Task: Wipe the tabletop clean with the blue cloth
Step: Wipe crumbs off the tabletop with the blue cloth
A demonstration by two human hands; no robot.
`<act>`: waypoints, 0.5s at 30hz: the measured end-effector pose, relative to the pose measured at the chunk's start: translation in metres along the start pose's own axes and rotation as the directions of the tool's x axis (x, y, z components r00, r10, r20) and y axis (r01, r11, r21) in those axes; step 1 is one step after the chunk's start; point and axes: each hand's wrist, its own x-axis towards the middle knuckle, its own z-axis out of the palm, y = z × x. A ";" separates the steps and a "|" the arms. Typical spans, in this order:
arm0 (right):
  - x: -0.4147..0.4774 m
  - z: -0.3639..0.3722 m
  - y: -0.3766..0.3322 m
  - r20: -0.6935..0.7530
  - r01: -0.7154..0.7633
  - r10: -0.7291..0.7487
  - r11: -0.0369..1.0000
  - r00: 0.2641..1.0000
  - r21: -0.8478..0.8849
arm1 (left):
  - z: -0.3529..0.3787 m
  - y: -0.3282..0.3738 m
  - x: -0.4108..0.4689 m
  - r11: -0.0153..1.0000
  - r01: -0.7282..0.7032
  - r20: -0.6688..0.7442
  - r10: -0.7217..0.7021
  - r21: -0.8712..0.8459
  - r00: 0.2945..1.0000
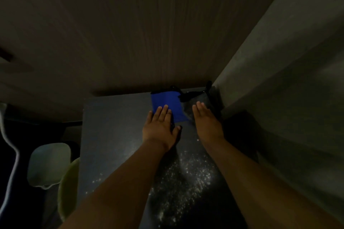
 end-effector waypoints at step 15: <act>-0.007 0.010 -0.013 -0.019 -0.077 0.081 0.984 0.996 0.162 | 0.001 -0.005 -0.003 0.999 -0.041 -0.011 0.041 0.001 0.999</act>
